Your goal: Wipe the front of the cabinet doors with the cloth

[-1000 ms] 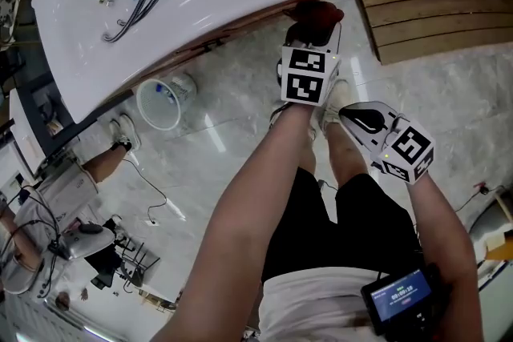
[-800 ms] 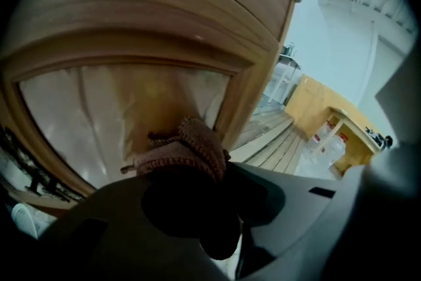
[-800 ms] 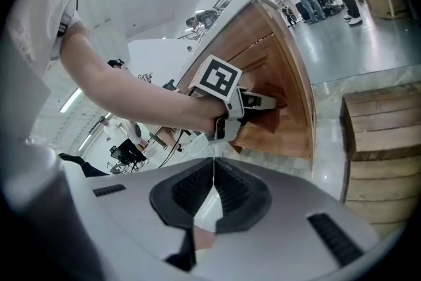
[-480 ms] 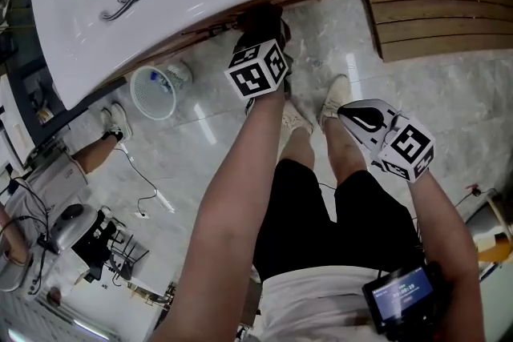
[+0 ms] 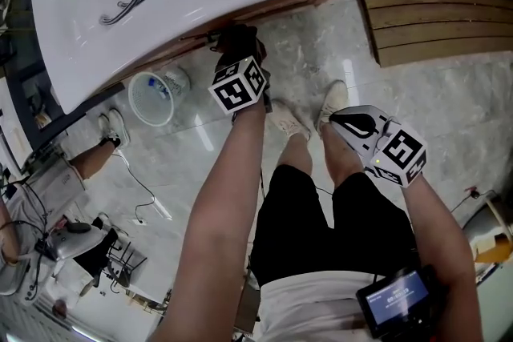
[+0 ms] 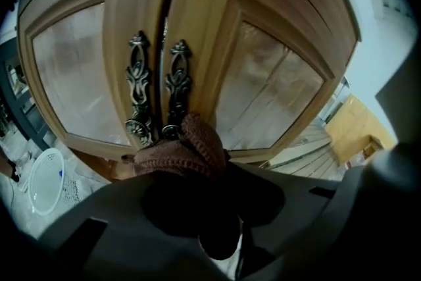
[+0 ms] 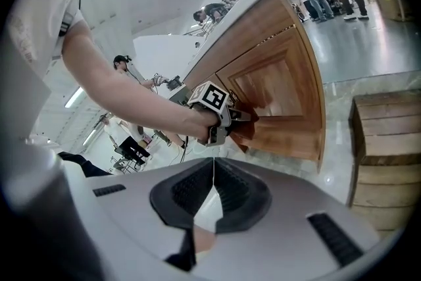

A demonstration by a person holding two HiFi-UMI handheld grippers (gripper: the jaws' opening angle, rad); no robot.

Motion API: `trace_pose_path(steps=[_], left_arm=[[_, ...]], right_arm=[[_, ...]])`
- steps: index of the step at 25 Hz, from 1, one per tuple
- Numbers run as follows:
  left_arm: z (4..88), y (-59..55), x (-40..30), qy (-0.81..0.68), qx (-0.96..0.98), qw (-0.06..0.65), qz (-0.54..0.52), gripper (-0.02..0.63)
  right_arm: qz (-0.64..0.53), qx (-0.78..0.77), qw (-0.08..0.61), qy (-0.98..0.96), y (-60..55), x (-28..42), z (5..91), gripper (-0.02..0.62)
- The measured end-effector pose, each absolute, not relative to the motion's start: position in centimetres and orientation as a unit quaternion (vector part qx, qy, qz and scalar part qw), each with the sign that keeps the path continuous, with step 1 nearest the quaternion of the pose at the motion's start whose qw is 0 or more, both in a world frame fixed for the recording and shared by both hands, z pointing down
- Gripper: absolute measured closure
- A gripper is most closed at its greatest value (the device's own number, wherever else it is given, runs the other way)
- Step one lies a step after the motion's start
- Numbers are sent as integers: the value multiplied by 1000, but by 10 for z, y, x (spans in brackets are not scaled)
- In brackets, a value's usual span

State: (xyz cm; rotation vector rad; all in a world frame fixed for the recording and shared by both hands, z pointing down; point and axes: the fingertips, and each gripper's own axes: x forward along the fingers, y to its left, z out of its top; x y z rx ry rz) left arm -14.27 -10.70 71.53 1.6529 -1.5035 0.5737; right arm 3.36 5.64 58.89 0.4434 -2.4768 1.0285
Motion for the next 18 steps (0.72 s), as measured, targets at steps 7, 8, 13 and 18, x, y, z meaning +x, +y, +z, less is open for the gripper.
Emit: trace_pose_path(steps=[7,8,13,18], left_arm=[[712,-131,-81,-516,732,364,254,488],[706,-133,-74,-508,742,353,260,488],[700,-145,-18,-460,778,340,259,488],[693,-154,15,-436,791,341,260,488]], right_arm=[[377,174,205,-886,50,28,605,581],[376,170,202,-888,49,25,606,581],[374,179,203,-887,42,30,602,581],[372,185,201,-887,34,32,599,581]])
